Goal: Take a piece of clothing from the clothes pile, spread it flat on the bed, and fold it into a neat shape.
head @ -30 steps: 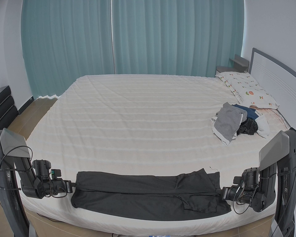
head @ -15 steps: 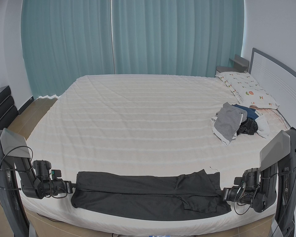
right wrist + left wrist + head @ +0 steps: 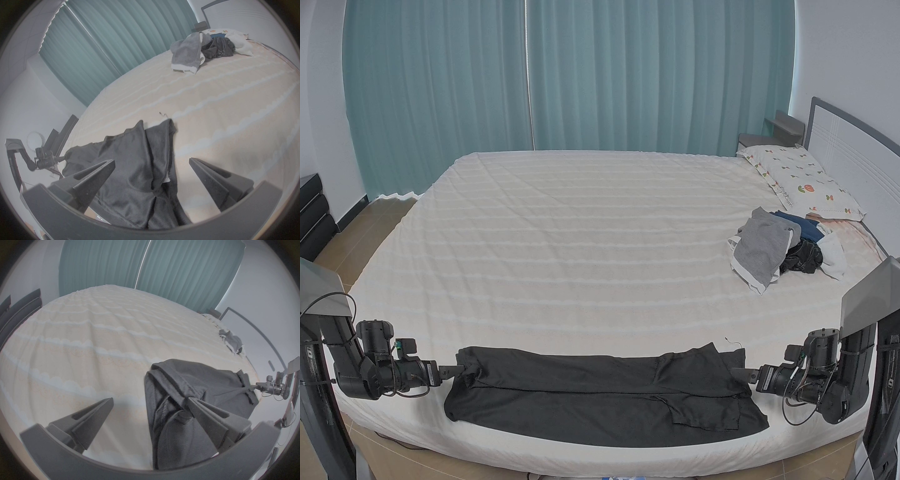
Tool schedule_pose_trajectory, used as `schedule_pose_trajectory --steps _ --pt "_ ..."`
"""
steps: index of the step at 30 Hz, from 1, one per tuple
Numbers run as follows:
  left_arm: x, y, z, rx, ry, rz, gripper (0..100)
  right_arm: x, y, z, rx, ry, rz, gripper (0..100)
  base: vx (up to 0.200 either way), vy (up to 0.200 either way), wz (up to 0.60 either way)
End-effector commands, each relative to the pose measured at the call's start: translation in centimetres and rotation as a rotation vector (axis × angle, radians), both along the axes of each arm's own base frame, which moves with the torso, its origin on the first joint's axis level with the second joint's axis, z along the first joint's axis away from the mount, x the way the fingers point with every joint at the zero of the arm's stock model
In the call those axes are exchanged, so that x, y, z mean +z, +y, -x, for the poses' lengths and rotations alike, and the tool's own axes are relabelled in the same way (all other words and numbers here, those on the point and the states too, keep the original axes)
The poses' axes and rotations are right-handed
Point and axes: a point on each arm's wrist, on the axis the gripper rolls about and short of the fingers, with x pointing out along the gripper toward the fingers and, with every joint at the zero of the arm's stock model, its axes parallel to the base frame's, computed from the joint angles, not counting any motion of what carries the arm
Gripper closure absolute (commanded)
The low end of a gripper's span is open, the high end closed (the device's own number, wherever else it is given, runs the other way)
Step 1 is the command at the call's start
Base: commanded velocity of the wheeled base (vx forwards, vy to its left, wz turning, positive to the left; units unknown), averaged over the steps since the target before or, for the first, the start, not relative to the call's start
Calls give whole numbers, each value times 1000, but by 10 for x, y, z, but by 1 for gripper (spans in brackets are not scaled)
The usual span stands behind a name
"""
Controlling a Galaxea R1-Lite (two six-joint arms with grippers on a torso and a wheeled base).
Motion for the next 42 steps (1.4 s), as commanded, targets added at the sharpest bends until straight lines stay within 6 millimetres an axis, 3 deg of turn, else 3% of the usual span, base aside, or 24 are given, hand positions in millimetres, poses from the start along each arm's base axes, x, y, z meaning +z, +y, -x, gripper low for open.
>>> schedule_pose_trajectory --steps 1,8,13,18,22,27,42 --pt "13 10 -1 35 -44 2 0 7 -10 -6 -38 -47 -9 0 0 0 0" --pt "19 19 -10 108 -62 62 0 9 -10 -14 -71 -59 -59 0 0 0 0" --pt "29 -12 -40 214 -26 301 0 -2 -7 -25 -96 -39 -106 0 0 0 0" --pt "30 -28 -52 265 -17 330 0 -11 -7 -35 -122 -31 -146 0 0 0 0" --pt "18 -33 -60 270 -2 315 0 -10 -7 -44 -155 -27 -196 0 0 0 0" --pt "8 -43 -61 256 24 303 0 -16 -7 -50 -164 21 -203 0 0 0 0" --pt "2 -42 -54 304 82 265 0 -20 -6 -53 -165 30 -212 0 0 0 0"
